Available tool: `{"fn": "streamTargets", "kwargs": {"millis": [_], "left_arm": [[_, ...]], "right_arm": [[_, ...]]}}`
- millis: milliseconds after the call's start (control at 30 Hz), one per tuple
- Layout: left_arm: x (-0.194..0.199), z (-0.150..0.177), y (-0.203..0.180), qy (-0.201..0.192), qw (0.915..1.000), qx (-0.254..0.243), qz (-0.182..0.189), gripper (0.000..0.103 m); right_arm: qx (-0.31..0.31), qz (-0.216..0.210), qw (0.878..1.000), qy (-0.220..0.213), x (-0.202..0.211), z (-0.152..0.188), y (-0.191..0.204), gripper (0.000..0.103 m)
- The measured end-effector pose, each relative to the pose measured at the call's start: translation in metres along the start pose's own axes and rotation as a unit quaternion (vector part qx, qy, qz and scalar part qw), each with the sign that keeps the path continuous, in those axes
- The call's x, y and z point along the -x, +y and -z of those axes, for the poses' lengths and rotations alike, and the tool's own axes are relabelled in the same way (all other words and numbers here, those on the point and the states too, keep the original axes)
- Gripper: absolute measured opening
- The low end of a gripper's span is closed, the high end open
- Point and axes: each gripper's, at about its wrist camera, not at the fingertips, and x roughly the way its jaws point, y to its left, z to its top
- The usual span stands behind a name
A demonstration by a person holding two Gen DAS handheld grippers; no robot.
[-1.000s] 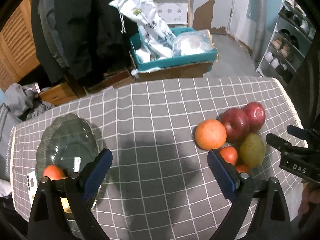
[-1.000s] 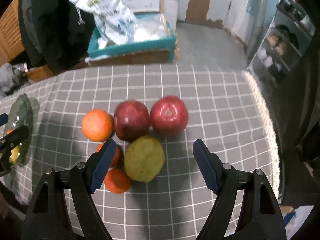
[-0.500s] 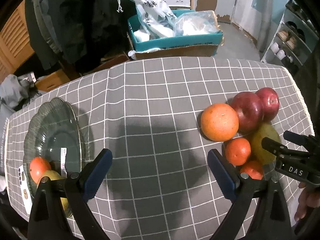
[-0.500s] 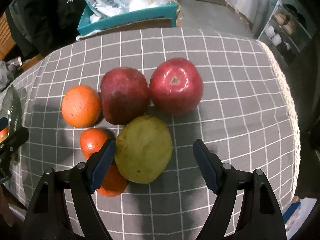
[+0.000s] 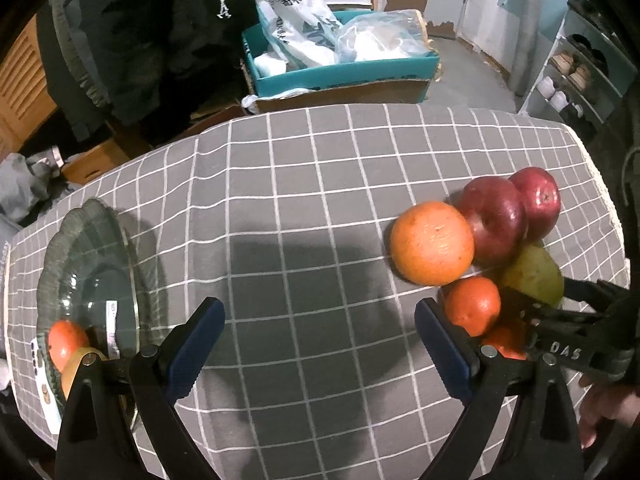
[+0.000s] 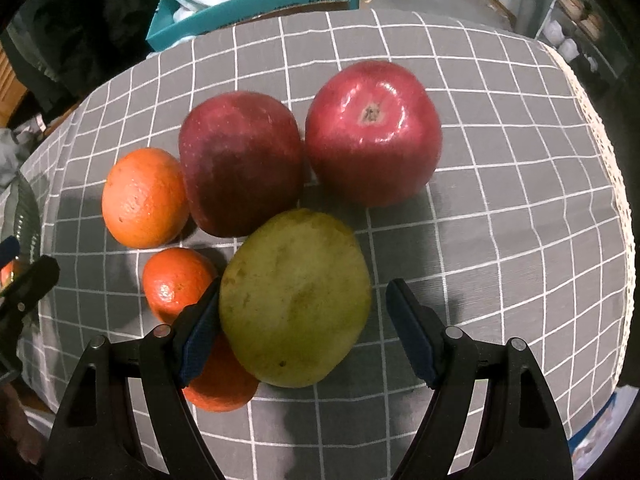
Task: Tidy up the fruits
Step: 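Close the right tool on the yellow-green pear while the left tool grasps the large orange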
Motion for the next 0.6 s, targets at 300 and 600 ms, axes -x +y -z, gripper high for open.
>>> {"fn": "streamTargets", "kwargs": {"millis": [300,600], "left_arm": [[-0.010,-0.013,-0.019,0.006,0.9996,-0.010,0.028,0.097],[-0.031,-0.024,-0.037,0.023,0.9983,-0.014,0.052,0.097]], "right_arm": [[0.026,0.025,0.999,-0.024,0.005,0.000,0.004,0.066],[0.031,0.059,0.997,-0.045,0.017,0.001,-0.013,0.066]]}}
